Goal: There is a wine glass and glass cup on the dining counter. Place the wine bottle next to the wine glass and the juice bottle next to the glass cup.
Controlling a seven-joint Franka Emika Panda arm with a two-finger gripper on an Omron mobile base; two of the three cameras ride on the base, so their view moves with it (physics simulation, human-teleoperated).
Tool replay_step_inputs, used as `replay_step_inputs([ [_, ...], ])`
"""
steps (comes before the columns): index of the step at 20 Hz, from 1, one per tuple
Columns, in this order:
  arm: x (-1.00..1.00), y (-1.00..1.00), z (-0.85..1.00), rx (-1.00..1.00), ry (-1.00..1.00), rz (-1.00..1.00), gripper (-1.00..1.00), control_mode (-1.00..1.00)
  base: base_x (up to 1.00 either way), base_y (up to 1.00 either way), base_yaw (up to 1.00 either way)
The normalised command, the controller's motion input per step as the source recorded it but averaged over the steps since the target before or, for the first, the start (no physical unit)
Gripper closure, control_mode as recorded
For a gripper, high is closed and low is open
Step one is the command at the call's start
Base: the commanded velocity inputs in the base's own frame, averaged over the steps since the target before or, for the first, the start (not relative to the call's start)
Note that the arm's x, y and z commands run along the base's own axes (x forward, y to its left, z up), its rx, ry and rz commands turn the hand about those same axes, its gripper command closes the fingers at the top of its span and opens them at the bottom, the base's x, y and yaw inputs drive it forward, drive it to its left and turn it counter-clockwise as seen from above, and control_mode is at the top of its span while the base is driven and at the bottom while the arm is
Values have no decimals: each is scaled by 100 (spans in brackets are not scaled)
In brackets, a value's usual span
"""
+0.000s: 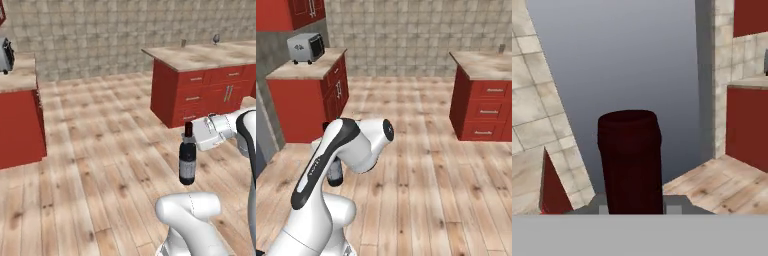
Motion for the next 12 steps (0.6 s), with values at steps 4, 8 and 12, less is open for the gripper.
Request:
replay_step_inputs([
  [4,0,0,0,0,0,0,100,100,3,0,-91],
  [8,0,0,0,0,0,0,100,100,27,3,-72],
  [12,0,0,0,0,0,0,100,100,59,17,-45],
])
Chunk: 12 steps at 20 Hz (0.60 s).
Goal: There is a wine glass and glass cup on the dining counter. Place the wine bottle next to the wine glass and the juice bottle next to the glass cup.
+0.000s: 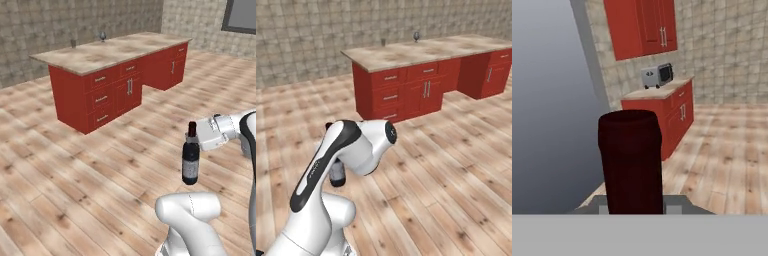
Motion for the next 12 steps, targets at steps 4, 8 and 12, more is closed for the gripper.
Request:
replay_step_inputs([
  [4,0,0,0,0,0,0,100,100,75,35,-28],
  [8,0,0,0,0,0,0,100,100,82,41,-16],
  [12,0,0,0,0,0,0,100,100,82,44,-12],
])
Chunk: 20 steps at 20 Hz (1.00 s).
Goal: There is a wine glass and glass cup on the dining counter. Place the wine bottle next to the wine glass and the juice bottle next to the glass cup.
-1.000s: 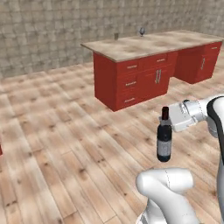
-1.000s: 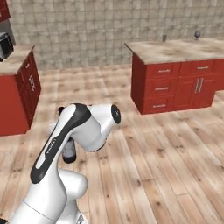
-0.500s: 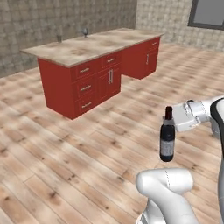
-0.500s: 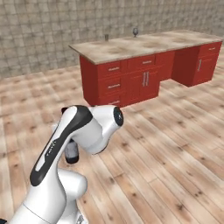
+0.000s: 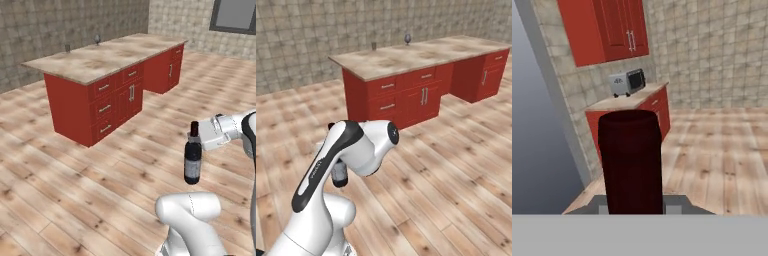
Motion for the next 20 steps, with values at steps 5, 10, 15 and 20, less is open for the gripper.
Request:
replay_step_inputs([
  [5,0,0,0,0,0,0,100,100,78,51,-6],
  [10,0,0,0,0,0,0,100,100,79,51,-6],
  [15,0,0,0,0,0,0,100,100,84,47,-5],
  [20,0,0,0,0,0,0,100,100,85,47,-4],
])
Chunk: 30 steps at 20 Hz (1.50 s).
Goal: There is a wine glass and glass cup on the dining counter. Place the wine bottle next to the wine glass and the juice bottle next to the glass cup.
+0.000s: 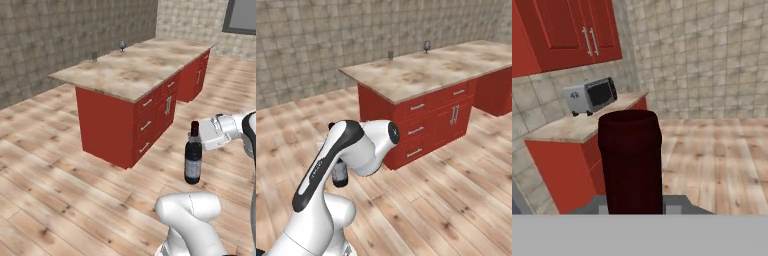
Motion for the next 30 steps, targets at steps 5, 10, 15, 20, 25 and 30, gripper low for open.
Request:
replay_step_inputs([
  [5,0,0,0,0,0,0,100,100,86,48,-4],
  [10,0,0,0,0,0,0,100,100,85,50,-4],
  [15,0,0,0,0,0,0,100,100,85,50,-4],
  [20,0,0,0,0,0,0,100,100,86,48,-6],
  [25,0,0,0,0,0,0,100,100,86,48,-7],
  [30,0,0,0,0,0,0,100,100,86,48,-7],
])
